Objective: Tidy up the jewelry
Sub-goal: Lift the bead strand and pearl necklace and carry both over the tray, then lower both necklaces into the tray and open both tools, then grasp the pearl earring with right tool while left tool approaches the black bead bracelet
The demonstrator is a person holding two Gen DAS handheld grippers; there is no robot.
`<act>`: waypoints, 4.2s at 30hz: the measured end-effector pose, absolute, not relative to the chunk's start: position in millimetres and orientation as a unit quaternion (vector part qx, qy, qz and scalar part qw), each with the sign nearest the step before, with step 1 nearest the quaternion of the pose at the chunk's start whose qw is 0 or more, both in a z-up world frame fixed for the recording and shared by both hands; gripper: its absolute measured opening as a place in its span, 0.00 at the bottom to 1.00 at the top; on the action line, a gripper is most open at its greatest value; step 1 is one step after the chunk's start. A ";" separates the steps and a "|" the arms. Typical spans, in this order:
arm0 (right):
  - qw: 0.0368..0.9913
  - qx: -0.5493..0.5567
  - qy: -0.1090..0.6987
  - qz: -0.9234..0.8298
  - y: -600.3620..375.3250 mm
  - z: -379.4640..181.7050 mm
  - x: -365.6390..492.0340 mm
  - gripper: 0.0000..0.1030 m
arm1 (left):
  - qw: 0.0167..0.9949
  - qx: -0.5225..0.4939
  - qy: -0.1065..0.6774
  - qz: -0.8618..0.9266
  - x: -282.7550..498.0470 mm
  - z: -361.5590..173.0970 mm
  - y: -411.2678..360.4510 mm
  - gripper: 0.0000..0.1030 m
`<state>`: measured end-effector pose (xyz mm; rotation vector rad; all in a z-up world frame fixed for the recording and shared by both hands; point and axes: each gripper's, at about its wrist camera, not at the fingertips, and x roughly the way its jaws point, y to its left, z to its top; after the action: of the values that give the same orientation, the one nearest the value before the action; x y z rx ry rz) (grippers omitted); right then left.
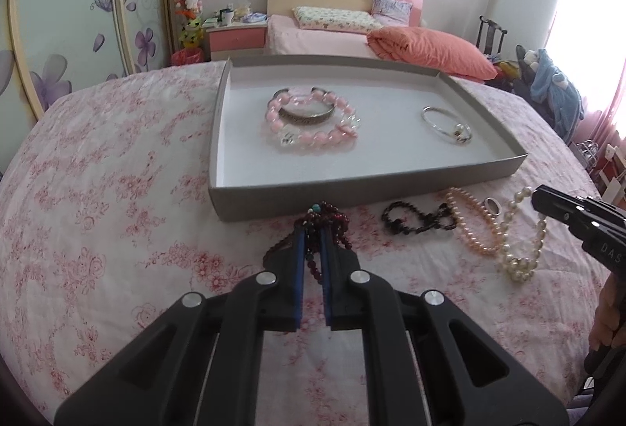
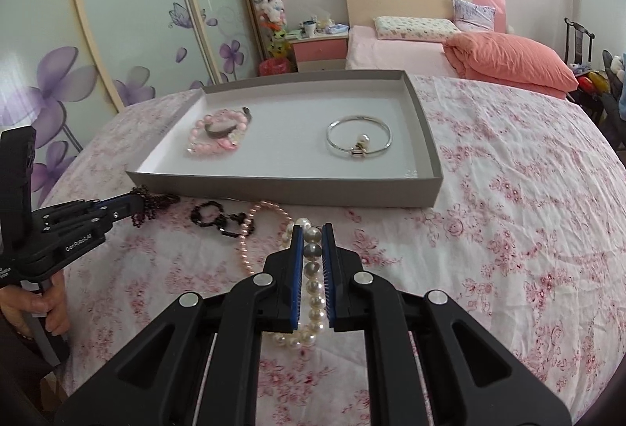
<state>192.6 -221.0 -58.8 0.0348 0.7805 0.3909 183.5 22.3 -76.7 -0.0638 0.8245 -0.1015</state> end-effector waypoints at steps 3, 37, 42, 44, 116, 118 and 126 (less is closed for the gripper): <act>0.906 0.020 0.372 0.202 -218.7 -53.8 187.6 0.10 | 0.917 -0.032 0.393 -0.056 181.1 -72.6 19.9 0.08; 0.952 0.044 0.212 0.214 -212.0 27.3 169.4 0.10 | 0.969 -0.054 0.234 -0.049 135.4 35.7 10.0 0.08; 0.961 0.043 0.179 0.205 -211.1 40.2 171.6 0.10 | 0.974 -0.052 0.217 -0.041 137.4 47.3 6.4 0.08; 0.964 0.043 0.169 0.202 -210.3 45.4 174.0 0.10 | 0.975 -0.049 0.211 -0.038 139.3 51.2 2.9 0.08; 0.881 -0.042 0.426 0.202 -211.0 -93.0 166.5 0.18 | 0.916 -0.017 0.396 -0.064 165.7 -72.9 0.3 0.56; 0.882 -0.052 0.426 0.195 -209.6 -93.3 168.1 0.14 | 0.915 -0.013 0.397 -0.071 167.8 -72.5 -5.1 0.59; 0.893 -0.026 0.430 0.132 -234.4 -93.8 199.7 0.14 | 0.902 -0.021 0.422 -0.086 187.9 -79.4 -24.5 0.59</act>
<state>199.7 -234.4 -93.8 -0.0540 0.8921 0.2740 187.9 -24.5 -79.4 -0.0442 0.8724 -0.1783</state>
